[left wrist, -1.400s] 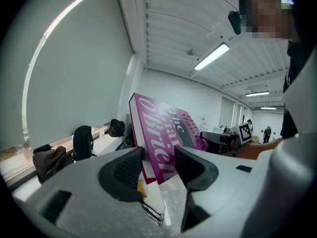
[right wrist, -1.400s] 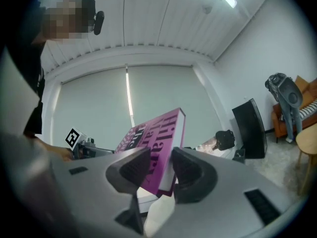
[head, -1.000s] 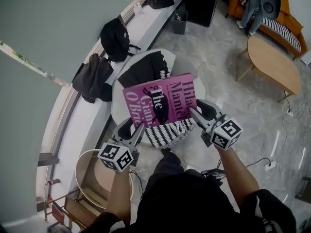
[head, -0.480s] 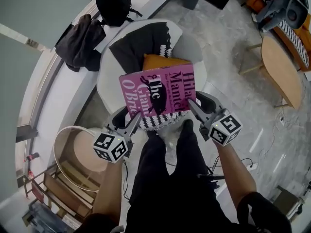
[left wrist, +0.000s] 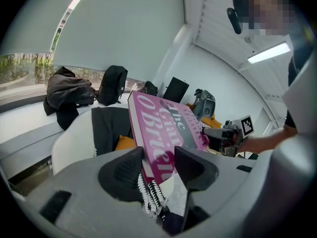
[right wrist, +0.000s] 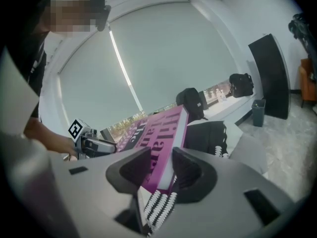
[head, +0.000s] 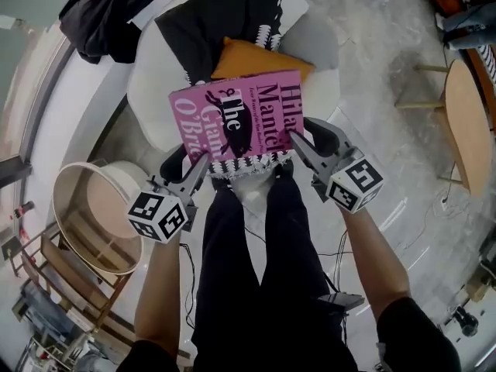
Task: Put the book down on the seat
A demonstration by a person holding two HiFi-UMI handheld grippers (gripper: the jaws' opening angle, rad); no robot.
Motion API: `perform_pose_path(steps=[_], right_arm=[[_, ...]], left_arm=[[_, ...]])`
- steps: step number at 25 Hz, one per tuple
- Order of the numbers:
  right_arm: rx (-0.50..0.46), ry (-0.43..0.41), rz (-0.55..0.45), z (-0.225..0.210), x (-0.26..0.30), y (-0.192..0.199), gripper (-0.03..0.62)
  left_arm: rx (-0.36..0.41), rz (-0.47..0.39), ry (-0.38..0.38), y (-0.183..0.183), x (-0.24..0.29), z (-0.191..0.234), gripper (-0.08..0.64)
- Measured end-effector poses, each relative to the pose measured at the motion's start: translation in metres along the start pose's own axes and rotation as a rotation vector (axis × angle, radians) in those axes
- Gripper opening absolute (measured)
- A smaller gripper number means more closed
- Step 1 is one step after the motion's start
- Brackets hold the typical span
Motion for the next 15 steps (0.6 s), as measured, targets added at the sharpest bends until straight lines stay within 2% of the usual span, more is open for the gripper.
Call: perform_pose_path(steps=[6, 10, 15], right_arm=[[-0.024, -0.06, 0.065, -0.02, 0.021, 0.044, 0.147], [-0.002, -0.06, 0.103, -0.033, 0.037, 0.077, 0.147], [0.031, -0.059, 0.189, -0.035, 0.043, 0.093, 0.146]], left_arm=[[-0.02, 0.023, -0.029, 0.037, 0.031, 0.025, 0.207], [-0.023, 0.026, -0.043, 0.053, 0.049, 0.042, 0.207], [-0.056, 0.055, -0.041, 0.062, 0.057, 0.051, 0.207]])
Point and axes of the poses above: the fingertips, and each gripper's own axes: x forward along the fingers, z to its left, y out of its underside, the point moved 3 cm from there along -x, backward along the fingers, and after that the axes turned 9 degrees about -x, right-handed, at the moved point
